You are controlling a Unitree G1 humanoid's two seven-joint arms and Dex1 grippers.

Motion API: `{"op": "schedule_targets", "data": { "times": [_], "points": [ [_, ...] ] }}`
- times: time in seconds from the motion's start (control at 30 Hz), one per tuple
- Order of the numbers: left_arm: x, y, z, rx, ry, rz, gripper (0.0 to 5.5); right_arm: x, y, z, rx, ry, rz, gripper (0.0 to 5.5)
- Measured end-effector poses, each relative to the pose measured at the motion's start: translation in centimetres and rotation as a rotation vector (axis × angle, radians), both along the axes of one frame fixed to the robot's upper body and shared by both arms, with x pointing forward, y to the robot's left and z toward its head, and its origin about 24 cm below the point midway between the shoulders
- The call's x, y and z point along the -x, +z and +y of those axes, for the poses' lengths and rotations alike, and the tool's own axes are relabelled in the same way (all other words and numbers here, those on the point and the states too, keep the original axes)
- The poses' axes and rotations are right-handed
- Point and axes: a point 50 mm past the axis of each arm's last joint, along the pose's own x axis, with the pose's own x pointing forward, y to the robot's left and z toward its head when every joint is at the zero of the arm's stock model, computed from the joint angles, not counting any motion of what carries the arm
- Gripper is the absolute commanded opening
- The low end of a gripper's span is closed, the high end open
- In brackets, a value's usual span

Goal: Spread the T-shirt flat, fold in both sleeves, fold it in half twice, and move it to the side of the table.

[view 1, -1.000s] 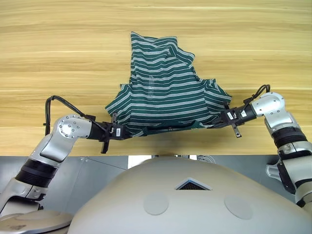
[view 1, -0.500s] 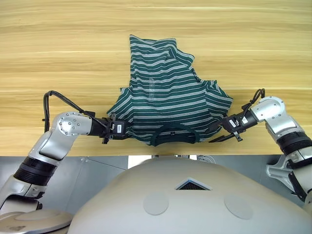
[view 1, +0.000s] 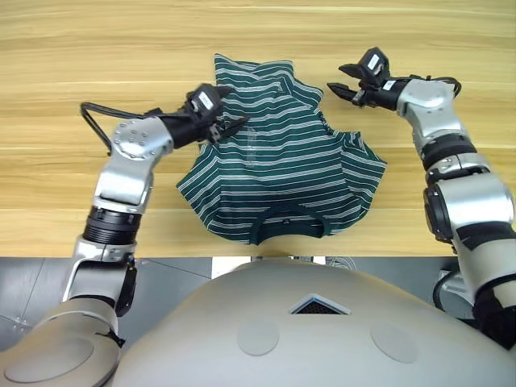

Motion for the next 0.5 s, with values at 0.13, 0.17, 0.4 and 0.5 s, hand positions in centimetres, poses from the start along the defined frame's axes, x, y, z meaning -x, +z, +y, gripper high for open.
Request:
{"op": "schedule_targets", "data": {
  "times": [0.13,0.17,0.4,0.5],
  "points": [
    [2.7,-4.3,-1.2,-0.130,-0.068,0.043,2.96,-0.3,-1.3,1.1,0.229,-0.058,-0.064,2.14],
    [3.2,-5.1,-1.2,-0.154,-0.079,0.056,2.96,-0.2,-1.5,1.5,0.259,-0.054,-0.074,2.14],
    [4.8,-7.8,-0.9,-0.211,-0.113,0.046,2.96,0.1,-2.4,4.8,0.228,-0.025,-0.076,2.14],
    [5.1,-8.5,-0.8,-0.199,-0.112,0.054,2.96,0.0,-2.3,4.9,0.187,-0.054,-0.077,2.14]
  ]
}}
